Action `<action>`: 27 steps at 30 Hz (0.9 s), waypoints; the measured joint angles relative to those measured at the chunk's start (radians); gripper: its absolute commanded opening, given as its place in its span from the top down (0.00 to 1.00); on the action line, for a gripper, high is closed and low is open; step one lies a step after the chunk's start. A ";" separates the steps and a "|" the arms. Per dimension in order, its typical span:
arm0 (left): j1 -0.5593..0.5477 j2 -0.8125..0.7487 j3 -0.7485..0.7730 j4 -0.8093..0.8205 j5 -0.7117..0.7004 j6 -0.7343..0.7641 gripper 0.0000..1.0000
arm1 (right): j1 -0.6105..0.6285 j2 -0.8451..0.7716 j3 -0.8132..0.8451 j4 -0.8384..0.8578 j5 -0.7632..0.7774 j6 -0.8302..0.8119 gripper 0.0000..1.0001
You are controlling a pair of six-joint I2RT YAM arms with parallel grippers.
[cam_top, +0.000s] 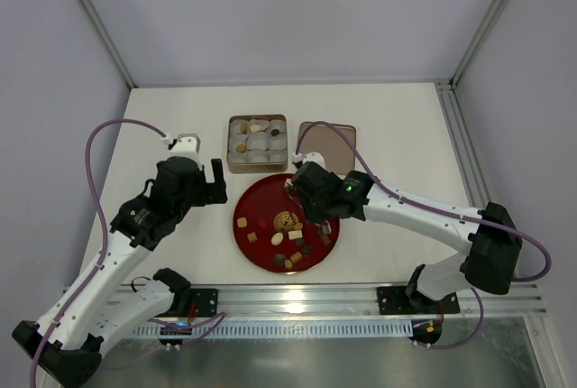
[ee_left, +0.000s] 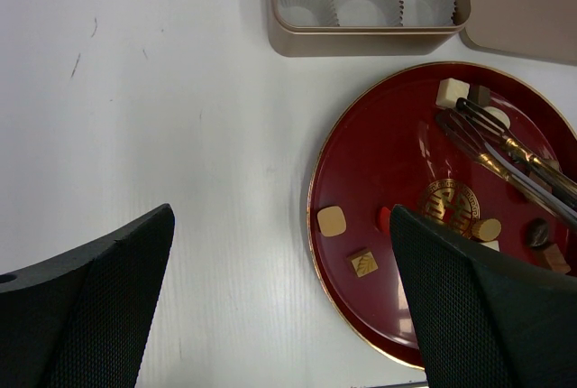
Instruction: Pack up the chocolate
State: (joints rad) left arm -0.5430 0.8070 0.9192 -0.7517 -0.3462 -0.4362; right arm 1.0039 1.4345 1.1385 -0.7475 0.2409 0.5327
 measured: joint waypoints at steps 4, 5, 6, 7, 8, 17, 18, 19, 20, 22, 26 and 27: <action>0.000 0.000 0.000 0.000 0.000 0.000 0.00 | 0.000 0.000 0.000 0.000 0.000 0.000 0.70; 0.000 0.000 0.000 0.000 0.000 0.000 0.00 | 0.000 0.000 0.000 0.000 0.000 0.000 0.70; 0.000 0.000 0.000 0.000 0.000 0.000 0.00 | 0.000 0.000 0.000 0.000 0.000 0.000 0.71; 0.000 0.000 0.000 0.000 0.000 0.000 0.00 | 0.000 0.000 0.000 0.000 0.000 0.000 0.72; 0.000 0.000 0.000 0.000 0.000 0.000 0.00 | 0.000 0.000 0.000 0.000 0.000 0.000 0.72; 0.000 0.000 0.000 0.000 0.000 0.000 0.00 | 0.000 -0.010 0.001 -0.013 0.003 -0.004 0.75; 0.000 0.000 0.000 0.000 0.000 0.000 0.00 | 0.000 -0.014 0.001 -0.017 0.003 -0.005 0.75; 0.000 0.000 0.000 0.000 0.000 0.000 0.00 | 0.000 -0.020 0.002 -0.024 0.003 -0.006 0.75; 0.000 0.000 0.000 0.000 0.000 0.000 0.00 | 0.000 -0.027 0.002 -0.028 0.003 -0.007 0.75; 0.000 0.000 0.000 0.000 0.000 0.000 0.00 | 0.000 -0.042 0.004 -0.037 0.003 -0.007 0.75; 0.000 0.000 0.000 0.000 0.000 0.000 0.00 | 0.000 -0.063 0.016 -0.049 0.003 -0.008 0.75; 0.000 0.000 0.000 0.000 0.000 0.000 0.00 | 0.000 -0.068 0.021 -0.050 0.002 -0.009 0.75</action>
State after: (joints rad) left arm -0.5430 0.8070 0.9188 -0.7517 -0.3458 -0.4366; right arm 1.0039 1.3670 1.1595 -0.7971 0.2432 0.5240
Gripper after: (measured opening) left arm 0.996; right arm 0.320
